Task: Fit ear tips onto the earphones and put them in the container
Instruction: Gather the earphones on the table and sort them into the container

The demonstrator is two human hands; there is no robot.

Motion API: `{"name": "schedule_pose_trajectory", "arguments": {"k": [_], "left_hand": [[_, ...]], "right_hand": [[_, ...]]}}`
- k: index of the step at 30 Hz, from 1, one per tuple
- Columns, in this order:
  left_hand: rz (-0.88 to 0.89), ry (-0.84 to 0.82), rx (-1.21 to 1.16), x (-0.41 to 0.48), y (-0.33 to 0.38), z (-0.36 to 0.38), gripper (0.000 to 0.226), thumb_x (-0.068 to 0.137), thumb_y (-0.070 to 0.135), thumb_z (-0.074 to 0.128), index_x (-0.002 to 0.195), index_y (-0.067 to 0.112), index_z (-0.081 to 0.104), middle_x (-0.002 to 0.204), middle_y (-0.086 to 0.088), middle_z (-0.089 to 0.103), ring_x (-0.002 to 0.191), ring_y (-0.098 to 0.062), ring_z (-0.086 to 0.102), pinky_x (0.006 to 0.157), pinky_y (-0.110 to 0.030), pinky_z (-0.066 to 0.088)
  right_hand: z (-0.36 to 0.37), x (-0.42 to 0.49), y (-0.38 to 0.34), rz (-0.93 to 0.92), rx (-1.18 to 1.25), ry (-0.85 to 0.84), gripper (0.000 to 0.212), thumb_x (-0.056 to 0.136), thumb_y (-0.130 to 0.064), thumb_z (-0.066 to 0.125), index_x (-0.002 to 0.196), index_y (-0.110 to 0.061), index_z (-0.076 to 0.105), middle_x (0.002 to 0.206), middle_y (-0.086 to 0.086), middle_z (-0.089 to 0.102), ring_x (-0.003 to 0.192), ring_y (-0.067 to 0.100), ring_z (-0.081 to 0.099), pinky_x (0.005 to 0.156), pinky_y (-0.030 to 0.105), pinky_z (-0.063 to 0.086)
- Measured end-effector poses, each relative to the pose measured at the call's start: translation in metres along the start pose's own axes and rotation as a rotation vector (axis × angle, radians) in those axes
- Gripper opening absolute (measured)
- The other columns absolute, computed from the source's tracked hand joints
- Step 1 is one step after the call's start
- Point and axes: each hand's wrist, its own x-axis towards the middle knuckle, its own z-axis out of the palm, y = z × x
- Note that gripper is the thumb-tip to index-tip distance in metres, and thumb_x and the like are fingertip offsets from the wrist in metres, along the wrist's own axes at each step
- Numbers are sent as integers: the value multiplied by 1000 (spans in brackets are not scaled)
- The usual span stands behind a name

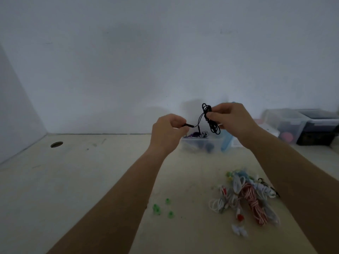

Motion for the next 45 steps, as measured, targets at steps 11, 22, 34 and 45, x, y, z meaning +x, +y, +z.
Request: {"name": "schedule_pose_trajectory", "arguments": {"k": [11, 22, 34, 45], "left_hand": [[15, -218, 438, 71, -36, 43, 11, 84, 30, 76, 90, 23, 69, 93, 7, 70, 86, -12, 65, 82, -34, 55], [63, -240, 402, 22, -16, 22, 11, 91, 25, 63, 91, 24, 74, 97, 7, 71, 87, -10, 64, 79, -26, 50], [128, -482, 377, -100, 23, 44, 20, 91, 23, 67, 111, 23, 68, 107, 6, 66, 82, -6, 57, 84, -26, 53], [115, -401, 260, -129, 18, 85, 31, 87, 23, 69, 114, 33, 58, 90, 5, 66, 72, -12, 62, 74, -34, 56]], "right_hand": [[22, 75, 47, -72, -610, -142, 10, 89, -23, 65, 93, -21, 74, 95, 0, 74, 82, 14, 66, 70, 25, 50], [6, 27, 33, -92, -586, -121, 27, 94, -8, 52, 111, -17, 72, 116, 1, 70, 106, 15, 63, 89, 19, 43], [-67, -93, 25, -29, -636, -259, 24, 93, -10, 57, 104, -23, 73, 97, -8, 70, 90, 6, 63, 84, 20, 49], [-76, -144, 60, 105, -833, -253, 25, 76, -44, 76, 78, -20, 68, 79, -4, 67, 73, 12, 63, 67, 30, 52]]}}
